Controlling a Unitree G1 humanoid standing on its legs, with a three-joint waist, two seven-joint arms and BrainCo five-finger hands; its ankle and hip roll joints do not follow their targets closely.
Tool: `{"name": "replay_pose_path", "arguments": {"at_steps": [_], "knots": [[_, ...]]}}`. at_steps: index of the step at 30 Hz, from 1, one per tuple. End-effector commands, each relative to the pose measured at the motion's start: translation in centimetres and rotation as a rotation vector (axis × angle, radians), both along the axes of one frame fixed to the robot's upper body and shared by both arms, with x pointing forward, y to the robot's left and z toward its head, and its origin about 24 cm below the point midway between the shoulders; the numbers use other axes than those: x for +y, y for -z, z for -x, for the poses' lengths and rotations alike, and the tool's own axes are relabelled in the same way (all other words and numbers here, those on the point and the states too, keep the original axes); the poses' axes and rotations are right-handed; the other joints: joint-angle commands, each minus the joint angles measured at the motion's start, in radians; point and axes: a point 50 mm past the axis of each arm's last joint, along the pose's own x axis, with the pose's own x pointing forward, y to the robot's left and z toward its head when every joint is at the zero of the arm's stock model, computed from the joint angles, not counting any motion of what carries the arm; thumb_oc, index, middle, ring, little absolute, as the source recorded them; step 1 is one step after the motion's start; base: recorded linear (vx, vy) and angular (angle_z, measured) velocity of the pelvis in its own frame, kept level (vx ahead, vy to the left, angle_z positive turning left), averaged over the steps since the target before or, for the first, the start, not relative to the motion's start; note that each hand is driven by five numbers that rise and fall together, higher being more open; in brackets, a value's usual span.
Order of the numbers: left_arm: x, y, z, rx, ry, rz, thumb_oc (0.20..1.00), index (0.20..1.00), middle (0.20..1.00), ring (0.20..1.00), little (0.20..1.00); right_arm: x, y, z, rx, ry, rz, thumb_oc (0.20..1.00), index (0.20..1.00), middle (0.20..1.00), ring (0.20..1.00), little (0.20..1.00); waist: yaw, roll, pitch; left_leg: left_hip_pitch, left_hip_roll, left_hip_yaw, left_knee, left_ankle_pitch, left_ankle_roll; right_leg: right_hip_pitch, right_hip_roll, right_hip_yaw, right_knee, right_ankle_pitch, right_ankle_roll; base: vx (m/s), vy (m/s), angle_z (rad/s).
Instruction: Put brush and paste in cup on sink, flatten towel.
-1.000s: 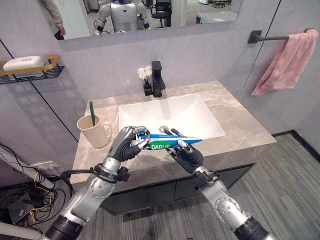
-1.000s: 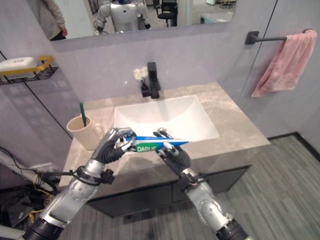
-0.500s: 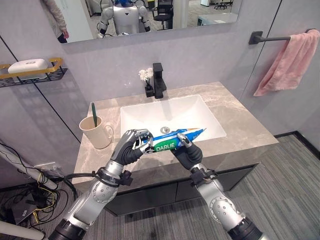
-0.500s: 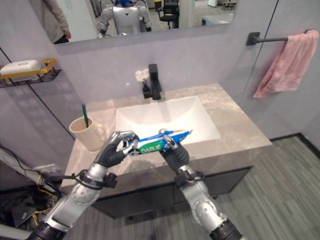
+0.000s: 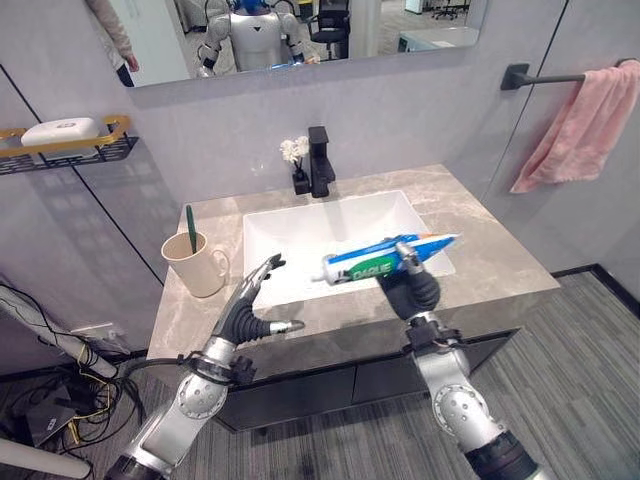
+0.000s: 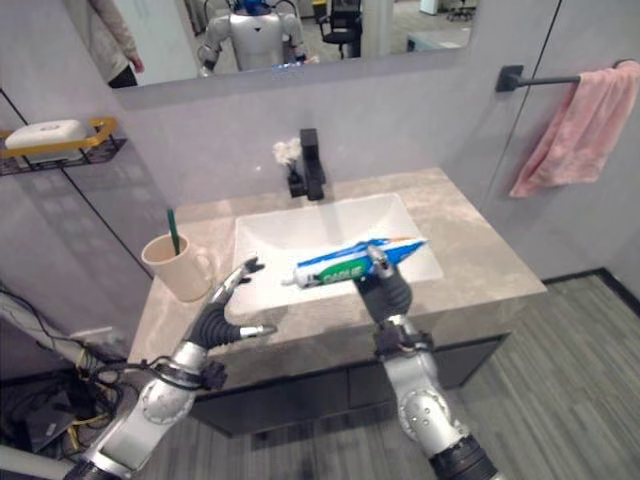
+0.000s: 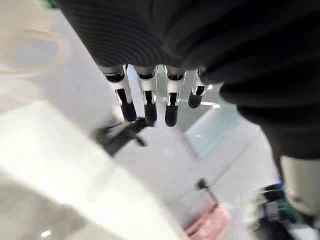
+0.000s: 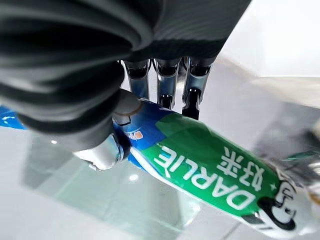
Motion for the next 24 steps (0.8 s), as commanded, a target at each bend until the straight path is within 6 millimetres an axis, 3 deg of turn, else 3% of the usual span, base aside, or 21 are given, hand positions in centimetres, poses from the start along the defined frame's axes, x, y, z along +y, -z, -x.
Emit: {"name": "replay_pose_path", "arguments": {"at_steps": [1, 10, 24], "knots": [[1.3, -2.3, -1.6, -0.097, -0.037, 0.03, 1.0, 1.0, 1.0, 1.0, 1.0, -0.8, -5.8, -0.8, -0.256, 0.132, -0.069, 0.2, 0.2, 0.2, 0.2, 0.2, 0.005, -0.071, 0.009, 0.036, -0.022, -0.052, 0.014, -0.149, 0.01, 0.019, -0.045, -0.073, 0.034, -0.113, 0.031, 0.0, 0.004, 0.09], [2.6, -0.5, -0.8, -0.003, -0.099, 0.049, 1.0, 1.0, 1.0, 1.0, 1.0, -0.2, -8.6, -2.3, -0.322, 0.191, -0.015, 0.2, 0.2, 0.2, 0.2, 0.2, 0.054, -0.083, 0.009, 0.02, -0.028, -0.096, 0.015, -0.142, 0.01, 0.025, -0.048, -0.108, 0.047, -0.122, 0.026, 0.0, 0.007, 0.21], [1.1, 1.8, -0.2, 0.153, 0.051, 0.016, 1.0, 1.0, 1.0, 1.0, 1.0, 2.2, -13.5, -6.6, -0.417, 0.234, 0.28, 0.2, 0.2, 0.2, 0.2, 0.2, 0.179, -0.137, 0.022, -0.041, -0.047, -0.204, 0.017, -0.111, 0.009, 0.029, -0.05, -0.216, 0.048, -0.123, 0.027, -0.01, 0.018, 0.29]]}}
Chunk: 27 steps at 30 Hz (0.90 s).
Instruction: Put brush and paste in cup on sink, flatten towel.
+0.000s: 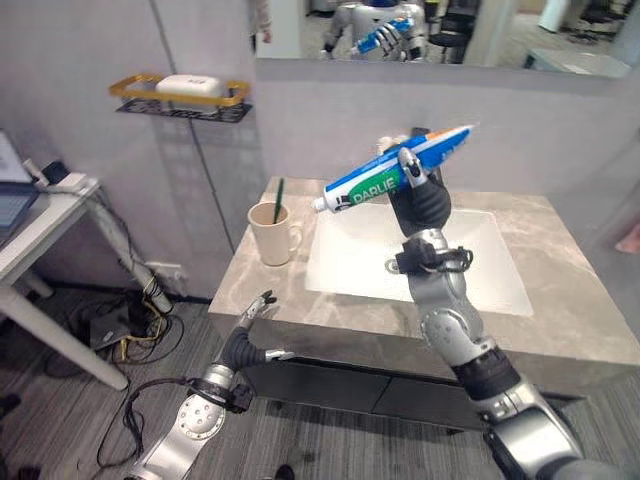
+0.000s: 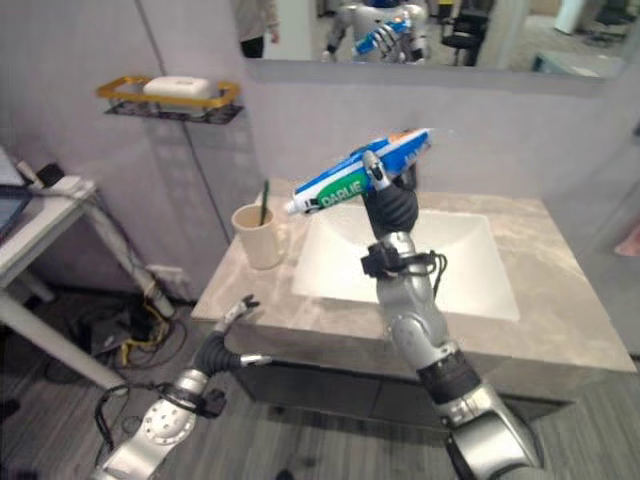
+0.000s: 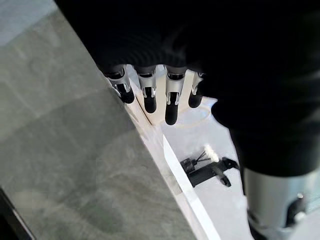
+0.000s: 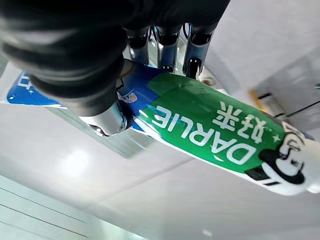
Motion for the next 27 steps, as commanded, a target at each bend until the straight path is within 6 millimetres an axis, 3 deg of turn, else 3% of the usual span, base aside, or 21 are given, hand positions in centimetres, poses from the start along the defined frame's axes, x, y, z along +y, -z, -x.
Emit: {"name": "replay_pose_path", "arguments": {"at_steps": [1, 12, 22, 27], "knots": [[1.0, -1.7, -1.1, -0.056, 0.047, -0.043, 1.0, 1.0, 1.0, 1.0, 1.0, 0.1, -5.4, -0.2, -0.196, 0.04, 0.015, 0.2, 0.2, 0.2, 0.2, 0.2, 0.019, -0.07, 0.028, 0.04, -0.028, -0.016, 0.017, -0.153, 0.021, 0.003, -0.051, -0.028, 0.046, -0.093, 0.031, -0.01, 0.02, 0.2], [1.4, -1.5, -0.6, -0.022, 0.075, -0.059, 1.0, 1.0, 1.0, 1.0, 1.0, -0.7, -8.1, -2.5, -0.209, 0.17, 0.106, 0.2, 0.2, 0.2, 0.2, 0.2, 0.083, -0.1, 0.039, 0.008, -0.043, -0.053, 0.017, -0.14, 0.023, 0.001, -0.057, -0.069, 0.037, -0.089, 0.037, 0.0, 0.027, 0.14], [1.8, -2.1, -0.5, -0.021, 0.113, -0.068, 1.0, 1.0, 1.0, 1.0, 1.0, -3.4, -11.5, -4.9, -0.201, 0.376, 0.218, 0.2, 0.2, 0.2, 0.2, 0.2, 0.125, -0.114, 0.053, -0.037, -0.061, -0.085, 0.016, -0.125, 0.024, -0.015, -0.068, -0.096, 0.027, -0.079, 0.046, 0.0, 0.033, 0.15], [1.9, -2.1, -0.4, -0.013, 0.115, -0.061, 1.0, 1.0, 1.0, 1.0, 1.0, -3.6, -11.5, -5.8, -0.169, 0.439, 0.302, 0.2, 0.2, 0.2, 0.2, 0.2, 0.129, -0.113, 0.053, -0.046, -0.068, -0.095, 0.015, -0.122, 0.025, -0.016, -0.071, -0.104, 0.022, -0.076, 0.048, 0.0, 0.017, 0.03]]}}
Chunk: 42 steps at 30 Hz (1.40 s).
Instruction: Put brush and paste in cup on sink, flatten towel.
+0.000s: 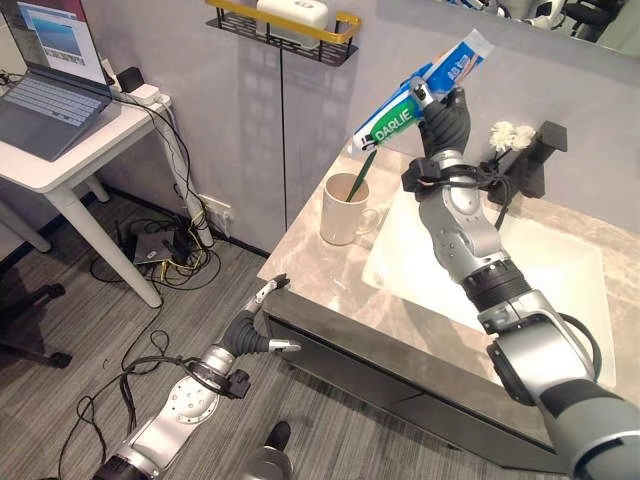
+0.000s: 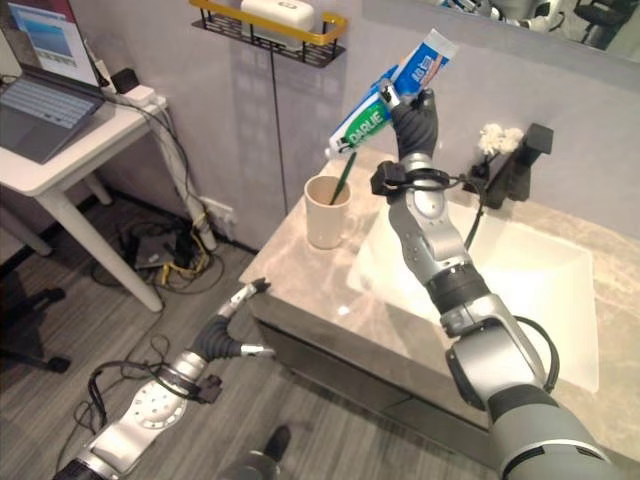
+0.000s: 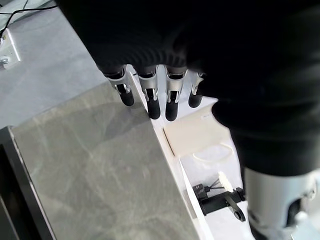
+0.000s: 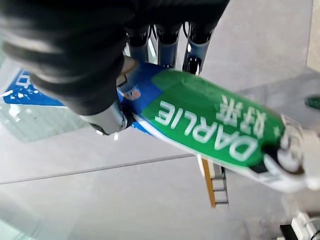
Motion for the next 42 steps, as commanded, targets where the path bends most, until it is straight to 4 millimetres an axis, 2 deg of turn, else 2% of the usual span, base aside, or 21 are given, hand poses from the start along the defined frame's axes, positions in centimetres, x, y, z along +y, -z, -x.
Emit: {"name": "replay_pose_path", "arguments": {"at_steps": [1, 8, 17, 21, 25, 42], "knots": [[1.9, 0.9, 0.7, 0.072, -0.025, -0.068, 1.0, 1.0, 1.0, 1.0, 1.0, -0.8, -5.4, 0.4, -0.172, 0.078, 0.098, 0.2, 0.2, 0.2, 0.2, 0.2, 0.001, -0.045, -0.027, 0.029, -0.026, 0.008, 0.014, -0.135, 0.024, 0.005, -0.047, 0.007, 0.017, -0.048, 0.026, 0.01, 0.04, 0.11], [1.7, 1.0, 0.8, 0.072, -0.022, -0.059, 1.0, 1.0, 1.0, 1.0, 1.0, -0.4, -4.3, -0.7, -0.098, 0.118, 0.138, 0.2, 0.2, 0.2, 0.2, 0.2, 0.001, -0.033, -0.026, 0.027, -0.034, 0.001, 0.015, -0.134, 0.025, 0.004, -0.049, 0.003, 0.019, -0.049, 0.024, 0.01, 0.015, 0.06], [1.5, 1.1, 0.8, 0.071, -0.023, -0.063, 1.0, 1.0, 1.0, 1.0, 1.0, 1.0, -3.5, -0.6, -0.081, 0.067, 0.148, 0.2, 0.2, 0.2, 0.2, 0.2, -0.002, -0.022, -0.023, 0.027, -0.036, 0.0, 0.015, -0.138, 0.029, -0.003, -0.055, 0.013, 0.026, -0.051, 0.025, 0.0, 0.0, 0.0], [1.5, 1.1, 0.8, 0.069, -0.02, -0.068, 1.0, 1.0, 1.0, 1.0, 1.0, 2.2, -4.1, -0.3, -0.111, 0.026, 0.134, 0.2, 0.2, 0.2, 0.2, 0.2, -0.009, -0.02, -0.027, 0.032, -0.035, 0.005, 0.014, -0.139, 0.029, 0.0, -0.053, 0.017, 0.024, -0.05, 0.024, 0.0, 0.0, 0.0], [1.4, 1.2, 0.8, 0.071, -0.015, -0.073, 1.0, 1.0, 1.0, 1.0, 1.0, 2.5, -4.5, 0.1, -0.138, 0.013, 0.124, 0.2, 0.2, 0.2, 0.2, 0.2, -0.013, -0.02, -0.03, 0.036, -0.035, 0.004, 0.014, -0.141, 0.029, 0.003, -0.052, 0.017, 0.023, -0.052, 0.022, 0.0, 0.0, 0.0], [1.0, 1.2, 0.7, 0.068, 0.013, -0.074, 1.0, 1.0, 1.0, 1.0, 1.0, 1.4, -6.6, 1.1, -0.24, 0.077, 0.053, 0.2, 0.2, 0.2, 0.2, 0.2, -0.017, -0.016, -0.036, 0.043, -0.035, -0.002, 0.013, -0.144, 0.032, 0.008, -0.052, 0.016, 0.019, -0.053, 0.021, 0.0, 0.0, 0.0]]}}
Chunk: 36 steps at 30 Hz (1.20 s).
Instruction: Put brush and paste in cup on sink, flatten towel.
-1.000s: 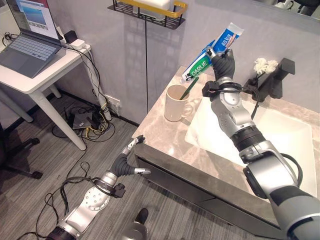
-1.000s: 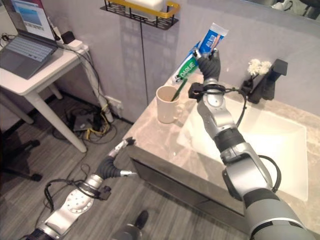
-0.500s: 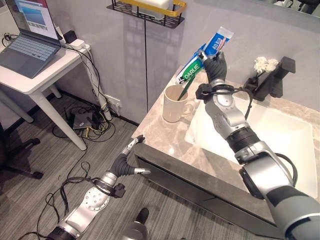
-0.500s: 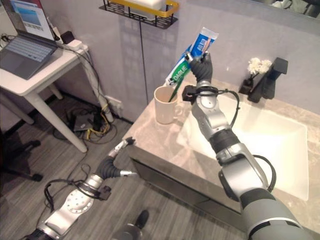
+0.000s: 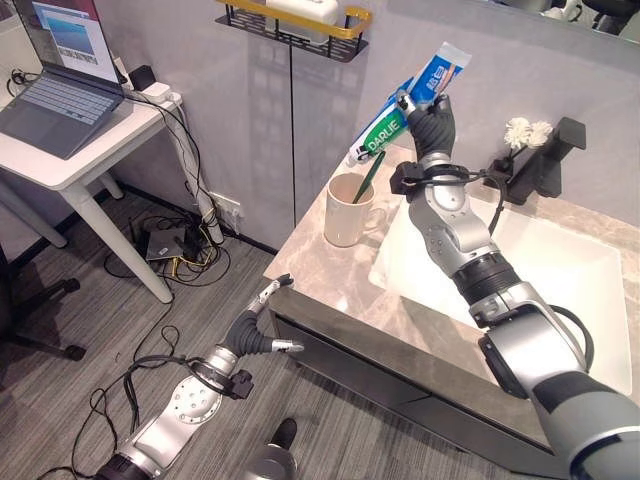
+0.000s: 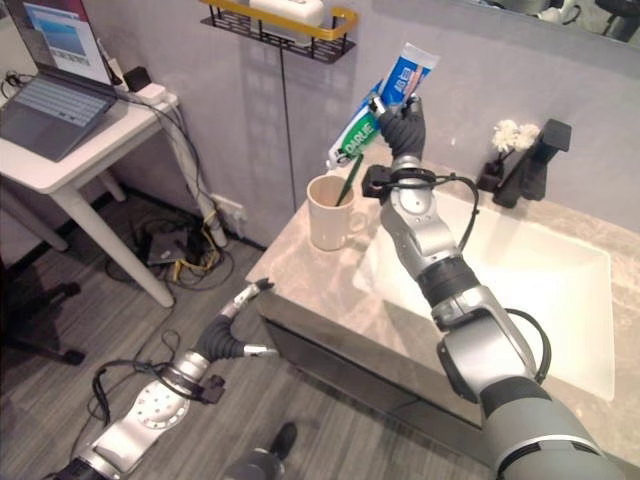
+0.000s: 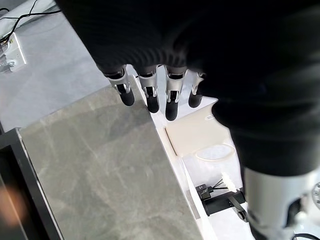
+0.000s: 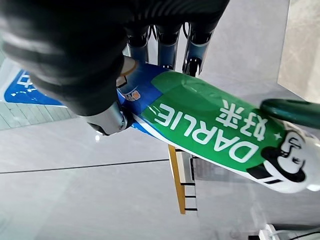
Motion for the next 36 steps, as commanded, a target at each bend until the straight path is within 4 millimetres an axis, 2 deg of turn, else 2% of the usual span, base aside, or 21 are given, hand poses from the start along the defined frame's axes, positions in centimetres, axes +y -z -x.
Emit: {"name": "replay_pose_path", "arguments": {"at_steps": [1, 5, 19, 27, 33, 36], "knots": [[1.5, 1.0, 0.6, 0.059, -0.006, -0.073, 1.0, 1.0, 1.0, 1.0, 1.0, 0.1, -7.3, 1.8, -0.306, -0.001, -0.035, 0.2, 0.2, 0.2, 0.2, 0.2, -0.017, -0.037, -0.05, 0.04, -0.029, 0.02, 0.013, -0.145, 0.033, -0.005, -0.049, 0.035, 0.022, -0.049, 0.021, 0.0, 0.0, 0.0], [1.4, 1.0, 0.5, 0.058, -0.004, -0.073, 1.0, 1.0, 1.0, 1.0, 1.0, 0.0, -7.4, 2.2, -0.328, -0.008, -0.047, 0.2, 0.2, 0.2, 0.2, 0.2, -0.021, -0.038, -0.05, 0.04, -0.03, 0.02, 0.013, -0.145, 0.035, -0.007, -0.051, 0.035, 0.024, -0.049, 0.022, 0.0, 0.0, 0.0], [1.6, 1.3, 0.8, 0.063, -0.034, -0.075, 1.0, 1.0, 1.0, 1.0, 1.0, 0.5, -5.4, 3.4, -0.331, -0.087, -0.045, 0.2, 0.2, 0.2, 0.2, 0.2, -0.039, -0.031, -0.05, 0.049, -0.027, 0.032, 0.01, -0.15, 0.038, -0.01, -0.053, 0.046, 0.024, -0.048, 0.021, 0.0, 0.0, 0.0], [1.7, 1.4, 0.8, 0.068, -0.051, -0.063, 1.0, 1.0, 1.0, 1.0, 1.0, 0.3, -3.5, 3.1, -0.273, -0.086, -0.054, 0.2, 0.2, 0.2, 0.2, 0.2, -0.045, -0.025, -0.047, 0.053, -0.024, 0.04, 0.011, -0.151, 0.037, -0.011, -0.052, 0.05, 0.026, -0.047, 0.02, 0.0, 0.0, 0.0], [1.7, 1.5, 1.0, 0.074, -0.063, -0.05, 1.0, 1.0, 1.0, 1.0, 1.0, -0.3, -1.2, 2.8, -0.196, -0.067, -0.062, 0.2, 0.2, 0.2, 0.2, 0.2, -0.05, -0.019, -0.045, 0.053, -0.027, 0.04, 0.01, -0.15, 0.039, -0.012, -0.052, 0.05, 0.026, -0.045, 0.019, 0.0, 0.0, 0.0], [1.7, 1.6, 1.0, 0.078, -0.066, -0.051, 1.0, 1.0, 1.0, 1.0, 1.0, -0.1, -1.1, 2.7, -0.191, -0.072, -0.063, 0.2, 0.2, 0.2, 0.2, 0.2, -0.051, -0.018, -0.045, 0.053, -0.026, 0.042, 0.01, -0.149, 0.039, -0.014, -0.053, 0.052, 0.027, -0.044, 0.02, 0.0, 0.0, 0.0]]}}
